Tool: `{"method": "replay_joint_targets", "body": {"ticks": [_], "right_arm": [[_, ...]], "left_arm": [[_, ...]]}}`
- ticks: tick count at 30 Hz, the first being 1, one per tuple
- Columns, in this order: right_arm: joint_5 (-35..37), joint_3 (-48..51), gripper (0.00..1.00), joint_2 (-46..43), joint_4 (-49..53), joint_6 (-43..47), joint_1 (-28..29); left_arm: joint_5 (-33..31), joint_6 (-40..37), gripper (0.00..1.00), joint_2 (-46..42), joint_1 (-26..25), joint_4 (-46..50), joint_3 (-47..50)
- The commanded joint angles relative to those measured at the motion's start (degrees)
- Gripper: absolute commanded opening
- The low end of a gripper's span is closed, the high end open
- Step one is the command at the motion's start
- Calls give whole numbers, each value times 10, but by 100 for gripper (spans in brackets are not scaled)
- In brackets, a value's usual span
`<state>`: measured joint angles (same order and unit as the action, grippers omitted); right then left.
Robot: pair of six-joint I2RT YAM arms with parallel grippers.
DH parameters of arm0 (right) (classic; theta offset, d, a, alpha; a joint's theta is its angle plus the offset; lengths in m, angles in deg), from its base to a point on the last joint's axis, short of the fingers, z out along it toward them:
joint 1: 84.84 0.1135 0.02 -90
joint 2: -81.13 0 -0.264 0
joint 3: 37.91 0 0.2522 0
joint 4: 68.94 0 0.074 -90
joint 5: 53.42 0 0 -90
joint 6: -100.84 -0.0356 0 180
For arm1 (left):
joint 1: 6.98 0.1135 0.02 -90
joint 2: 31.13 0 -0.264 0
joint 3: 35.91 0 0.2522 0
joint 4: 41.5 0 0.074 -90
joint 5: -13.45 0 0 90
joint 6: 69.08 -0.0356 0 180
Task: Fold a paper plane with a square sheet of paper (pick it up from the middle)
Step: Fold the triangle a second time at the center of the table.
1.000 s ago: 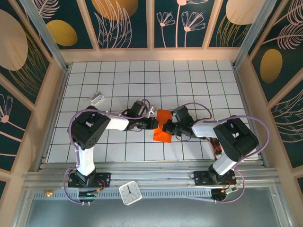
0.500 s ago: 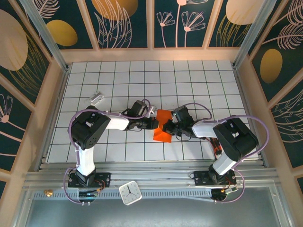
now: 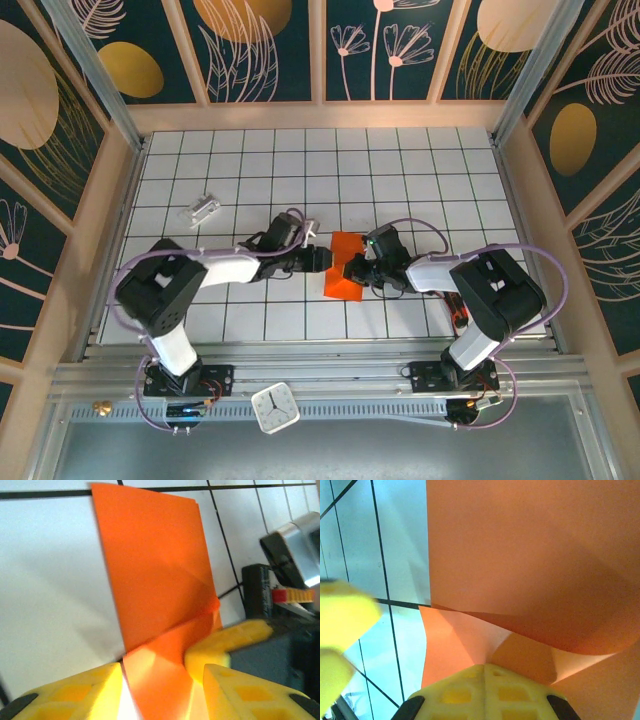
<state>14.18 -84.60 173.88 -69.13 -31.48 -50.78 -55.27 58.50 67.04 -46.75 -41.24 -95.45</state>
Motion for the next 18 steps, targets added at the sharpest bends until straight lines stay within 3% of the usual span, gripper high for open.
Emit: {"method": "replay_joint_targets", "body": {"ticks": [1, 3, 6, 18], "right_arm": [[31, 23, 0, 32, 70, 2, -2], [32, 24, 0, 31, 70, 2, -2], [34, 25, 0, 32, 72, 3, -1], [35, 22, 0, 32, 74, 8, -2]], "left_arm": [[-16, 52, 37, -55, -15, -20, 40], [5, 67, 18, -61, -29, -31, 51], [34, 77, 4, -43, -52, -48, 46], [50, 54, 0, 70, -66, -58, -11]]}}
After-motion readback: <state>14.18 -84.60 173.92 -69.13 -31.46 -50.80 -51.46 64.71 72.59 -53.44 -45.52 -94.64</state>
